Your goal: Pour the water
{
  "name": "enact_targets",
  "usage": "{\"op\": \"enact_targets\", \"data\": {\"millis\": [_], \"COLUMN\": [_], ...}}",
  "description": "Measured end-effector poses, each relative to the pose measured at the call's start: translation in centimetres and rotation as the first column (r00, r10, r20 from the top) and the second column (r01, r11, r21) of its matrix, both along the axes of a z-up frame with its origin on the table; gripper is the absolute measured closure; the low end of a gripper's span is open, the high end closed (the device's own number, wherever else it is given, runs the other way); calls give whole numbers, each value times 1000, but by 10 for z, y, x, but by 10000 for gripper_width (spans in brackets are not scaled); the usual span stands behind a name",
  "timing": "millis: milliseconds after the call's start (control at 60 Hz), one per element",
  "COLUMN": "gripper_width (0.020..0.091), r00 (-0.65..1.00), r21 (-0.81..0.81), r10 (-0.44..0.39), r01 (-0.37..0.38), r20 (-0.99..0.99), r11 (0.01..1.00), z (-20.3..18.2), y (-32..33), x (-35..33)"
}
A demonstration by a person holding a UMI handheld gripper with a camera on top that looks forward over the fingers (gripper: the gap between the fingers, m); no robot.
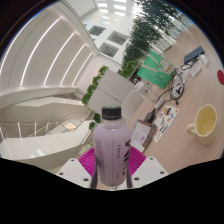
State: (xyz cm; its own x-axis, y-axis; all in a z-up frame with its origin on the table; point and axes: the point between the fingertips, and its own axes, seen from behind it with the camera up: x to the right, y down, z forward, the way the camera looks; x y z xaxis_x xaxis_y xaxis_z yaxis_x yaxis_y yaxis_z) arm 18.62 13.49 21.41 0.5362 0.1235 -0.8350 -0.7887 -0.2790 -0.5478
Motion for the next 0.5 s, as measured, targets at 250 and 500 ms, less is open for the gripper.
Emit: {"op": "enact_targets", "data": {"millis": [250, 500], "gripper_width": [712, 712], "r00": [651, 301], "r21": [-245, -160], "r10": [-111, -97], "r01": [-119, -194], "r20": [-751, -949], "r11": [962, 968], "z": [-84, -68], "y": [15, 19], "x": [104, 120]}}
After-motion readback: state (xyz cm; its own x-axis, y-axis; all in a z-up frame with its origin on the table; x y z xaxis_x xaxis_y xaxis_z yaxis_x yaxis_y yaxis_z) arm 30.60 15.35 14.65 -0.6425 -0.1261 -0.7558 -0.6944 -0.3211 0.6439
